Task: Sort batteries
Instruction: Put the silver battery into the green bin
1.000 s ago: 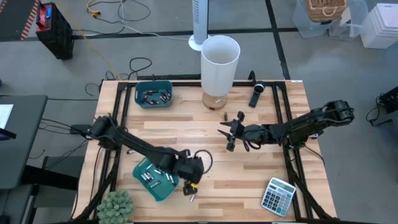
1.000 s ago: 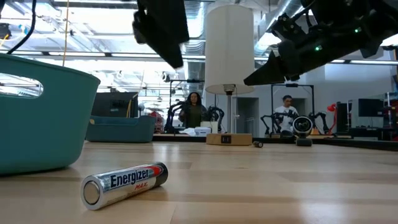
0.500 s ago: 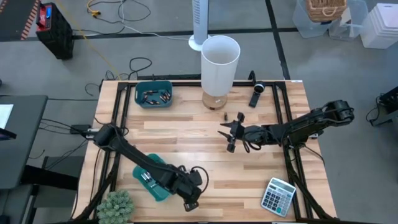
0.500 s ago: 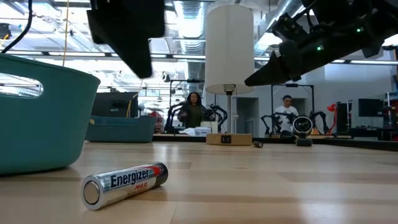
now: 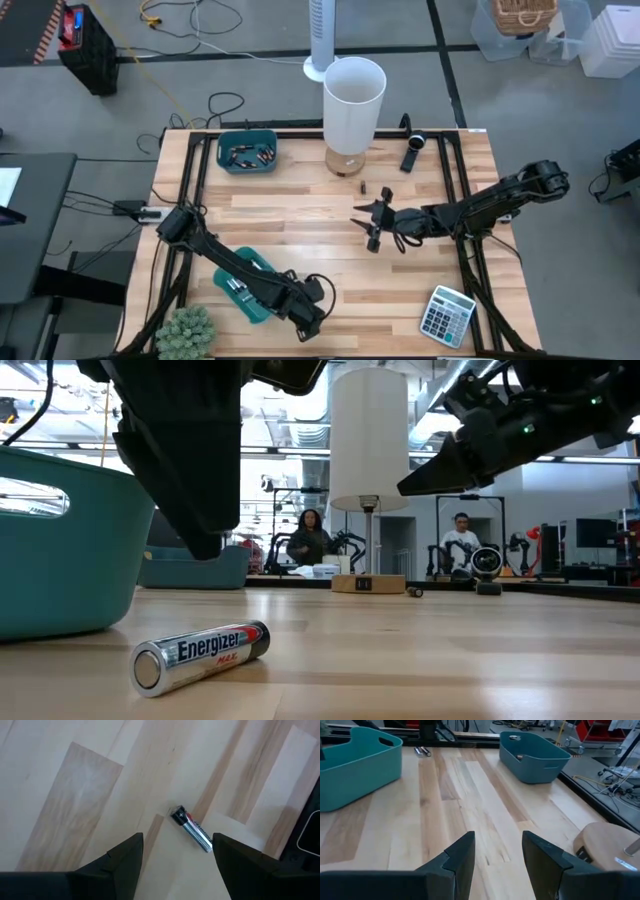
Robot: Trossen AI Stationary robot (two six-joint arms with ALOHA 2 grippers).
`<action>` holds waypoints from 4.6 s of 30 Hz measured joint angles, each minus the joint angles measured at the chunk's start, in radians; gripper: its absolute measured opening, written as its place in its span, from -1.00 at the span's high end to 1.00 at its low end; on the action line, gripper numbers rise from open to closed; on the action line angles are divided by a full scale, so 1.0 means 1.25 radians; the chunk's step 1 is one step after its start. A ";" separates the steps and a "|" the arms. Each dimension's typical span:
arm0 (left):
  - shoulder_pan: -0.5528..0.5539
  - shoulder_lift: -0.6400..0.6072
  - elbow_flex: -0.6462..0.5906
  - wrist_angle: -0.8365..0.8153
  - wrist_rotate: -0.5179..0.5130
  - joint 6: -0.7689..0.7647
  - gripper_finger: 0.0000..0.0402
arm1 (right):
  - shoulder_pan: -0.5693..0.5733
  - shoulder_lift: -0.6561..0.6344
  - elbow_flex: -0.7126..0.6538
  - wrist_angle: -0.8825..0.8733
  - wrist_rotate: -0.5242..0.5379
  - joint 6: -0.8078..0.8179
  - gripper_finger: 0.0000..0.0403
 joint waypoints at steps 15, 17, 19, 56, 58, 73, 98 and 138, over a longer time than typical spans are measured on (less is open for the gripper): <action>-0.001 -0.005 -0.056 0.088 0.025 0.021 -0.16 | 0.003 0.000 0.000 -0.007 0.000 0.021 0.12; -0.001 -0.004 -0.058 0.099 0.026 0.027 -0.16 | 0.003 0.000 0.000 -0.007 0.000 0.021 0.12; -0.001 -0.003 -0.058 0.106 0.027 0.030 -0.16 | 0.003 0.000 0.000 -0.006 0.000 0.021 0.12; -0.001 -0.001 -0.067 0.139 0.051 0.076 -0.16 | 0.002 0.000 0.000 -0.021 0.000 0.036 0.12; -0.001 -0.001 -0.058 0.145 0.052 0.088 -0.16 | 0.002 0.000 0.000 -0.021 0.000 0.036 0.12; -0.002 0.000 -0.063 0.118 0.013 0.319 -0.16 | 0.002 0.000 0.000 -0.024 0.000 0.037 0.12; 0.002 0.057 -0.061 0.157 0.075 0.288 -0.20 | 0.002 0.000 0.001 -0.037 0.000 0.054 0.12; 0.043 0.056 -0.065 0.094 -0.012 0.322 0.80 | 0.002 0.000 0.001 -0.040 0.000 0.055 0.12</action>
